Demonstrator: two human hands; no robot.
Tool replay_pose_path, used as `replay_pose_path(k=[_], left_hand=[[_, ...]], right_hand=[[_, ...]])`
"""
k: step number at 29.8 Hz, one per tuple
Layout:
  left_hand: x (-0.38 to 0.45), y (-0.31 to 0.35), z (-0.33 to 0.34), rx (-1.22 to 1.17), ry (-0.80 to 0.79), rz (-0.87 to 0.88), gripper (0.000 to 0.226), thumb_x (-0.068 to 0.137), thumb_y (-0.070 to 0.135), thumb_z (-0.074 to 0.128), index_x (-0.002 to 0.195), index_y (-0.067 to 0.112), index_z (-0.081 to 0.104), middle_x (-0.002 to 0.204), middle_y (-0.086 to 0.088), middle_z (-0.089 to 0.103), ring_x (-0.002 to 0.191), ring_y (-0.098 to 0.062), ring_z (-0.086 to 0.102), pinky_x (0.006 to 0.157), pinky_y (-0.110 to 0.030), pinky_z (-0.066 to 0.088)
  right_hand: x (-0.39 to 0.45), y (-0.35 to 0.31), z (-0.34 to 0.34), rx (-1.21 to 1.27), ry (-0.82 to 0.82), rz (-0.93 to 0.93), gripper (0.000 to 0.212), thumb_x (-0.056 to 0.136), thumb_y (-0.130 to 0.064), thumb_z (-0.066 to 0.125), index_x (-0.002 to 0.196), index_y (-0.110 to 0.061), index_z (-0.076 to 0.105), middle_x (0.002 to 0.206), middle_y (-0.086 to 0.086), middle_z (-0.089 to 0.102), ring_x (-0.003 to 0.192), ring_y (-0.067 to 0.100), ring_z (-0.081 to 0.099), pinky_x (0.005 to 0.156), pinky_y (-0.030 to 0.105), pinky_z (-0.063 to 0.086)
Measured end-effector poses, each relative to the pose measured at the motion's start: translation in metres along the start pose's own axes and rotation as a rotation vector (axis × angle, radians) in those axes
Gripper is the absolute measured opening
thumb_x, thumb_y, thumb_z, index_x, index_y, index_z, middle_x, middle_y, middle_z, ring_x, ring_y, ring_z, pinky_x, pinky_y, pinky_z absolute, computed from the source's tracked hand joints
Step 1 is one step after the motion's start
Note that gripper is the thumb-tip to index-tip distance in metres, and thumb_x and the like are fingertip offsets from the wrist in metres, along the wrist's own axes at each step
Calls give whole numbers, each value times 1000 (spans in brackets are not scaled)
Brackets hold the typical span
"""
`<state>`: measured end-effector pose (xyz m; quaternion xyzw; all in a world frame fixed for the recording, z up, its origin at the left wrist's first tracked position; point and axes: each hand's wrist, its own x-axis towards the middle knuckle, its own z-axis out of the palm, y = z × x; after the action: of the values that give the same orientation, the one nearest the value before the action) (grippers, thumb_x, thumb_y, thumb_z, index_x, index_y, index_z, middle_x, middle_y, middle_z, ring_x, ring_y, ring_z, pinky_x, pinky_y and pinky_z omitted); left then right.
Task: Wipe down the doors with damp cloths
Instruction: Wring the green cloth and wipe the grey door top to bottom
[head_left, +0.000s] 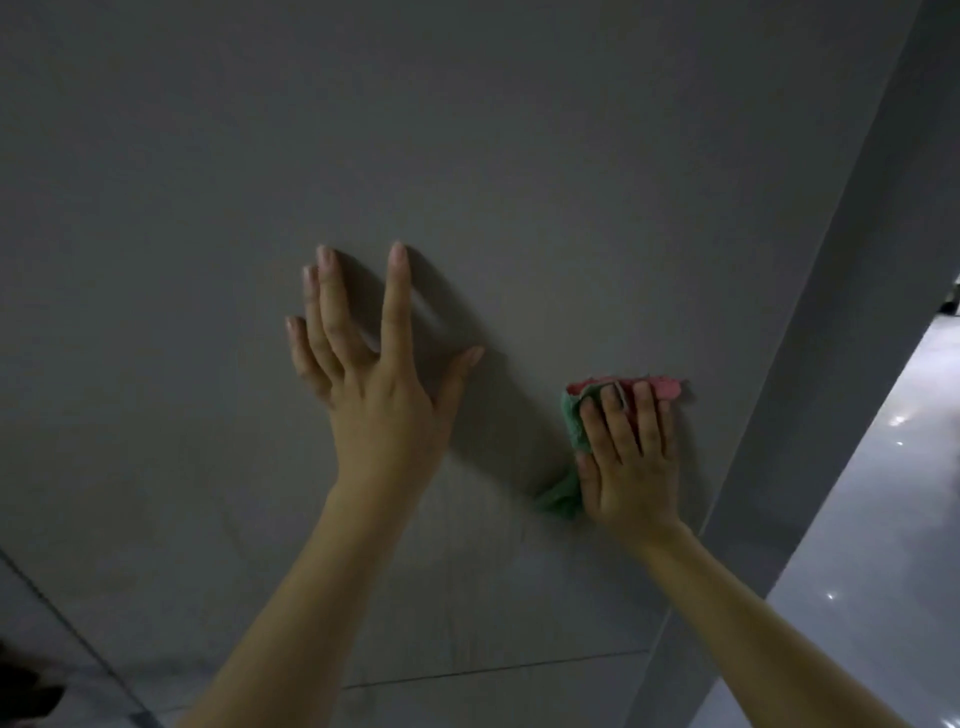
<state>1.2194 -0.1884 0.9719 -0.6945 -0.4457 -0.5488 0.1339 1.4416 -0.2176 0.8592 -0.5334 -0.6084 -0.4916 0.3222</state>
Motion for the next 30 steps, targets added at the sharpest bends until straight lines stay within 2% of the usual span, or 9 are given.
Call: replay_pose_path(k=[2, 6, 8, 14, 19, 22, 25, 27, 30], left_hand=[[-6, -9, -6, 2, 5, -5, 81, 85, 57, 60, 150, 19, 27, 154, -27, 10, 144, -36, 4, 115, -55, 6], [-20, -41, -17, 58, 8, -77, 79, 85, 55, 55, 149, 20, 28, 154, -28, 8, 144, -38, 2, 115, -57, 6], [-21, -56, -20, 80, -14, -91, 78, 85, 56, 53, 149, 22, 25, 154, -28, 6, 144, -38, 1, 115, -59, 6], [-19, -70, -21, 128, -13, -54, 74, 86, 62, 48, 147, 29, 23, 154, -24, 15, 143, -34, 7, 112, -54, 11], [-20, -102, -32, 62, 11, -15, 66, 92, 53, 47, 148, 23, 28, 152, -23, 13, 143, -31, 9, 113, -52, 12], [-21, -117, -37, 86, 43, -93, 64, 93, 48, 47, 149, 26, 26, 153, -23, 1, 144, -36, -1, 115, -53, 0], [-20, -125, -42, 58, 24, -66, 60, 93, 42, 48, 148, 26, 29, 152, -26, 3, 143, -38, 0, 116, -50, 3], [-19, -134, -50, 19, 23, -36, 57, 94, 42, 46, 146, 24, 32, 153, -24, 10, 143, -33, 6, 115, -42, 4], [-20, -158, -65, -27, 40, 20, 54, 96, 38, 44, 146, 21, 32, 152, -20, 17, 141, -30, 17, 113, -42, 12]], right_hand=[[0, 4, -5, 8, -21, -9, 54, 102, -32, 23, 152, -18, 8, 160, -2, -2, 147, 26, 1, 119, 44, 5], [23, -36, 2, 68, 72, 413, 53, 101, -31, 24, 149, -8, 20, 154, 10, 18, 140, 42, 15, 114, 56, 14], [41, -66, 8, 80, 122, 507, 52, 101, -31, 25, 148, -10, 22, 151, 15, 26, 139, 44, 17, 115, 55, 11], [30, -84, 8, 62, 7, -59, 46, 101, -35, 26, 145, -21, 30, 160, -6, 4, 147, 23, 5, 116, 44, 7], [74, -102, 11, 31, 151, 416, 51, 99, -32, 27, 146, -10, 28, 149, 12, 26, 138, 41, 20, 117, 51, 5], [80, -147, 17, 56, 72, 204, 50, 99, -34, 27, 146, -16, 29, 148, 6, 28, 142, 35, 13, 117, 50, 4], [67, -155, 14, 41, -22, -55, 48, 100, -35, 28, 146, -24, 26, 151, -4, 24, 146, 23, 5, 117, 45, 5], [70, -152, 10, 48, 6, -20, 44, 99, -34, 27, 141, -22, 32, 145, -3, 32, 143, 26, 15, 116, 44, 6], [100, -165, 12, 34, 126, 327, 48, 99, -31, 28, 143, -11, 32, 149, 4, 30, 136, 39, 24, 116, 49, 7]])
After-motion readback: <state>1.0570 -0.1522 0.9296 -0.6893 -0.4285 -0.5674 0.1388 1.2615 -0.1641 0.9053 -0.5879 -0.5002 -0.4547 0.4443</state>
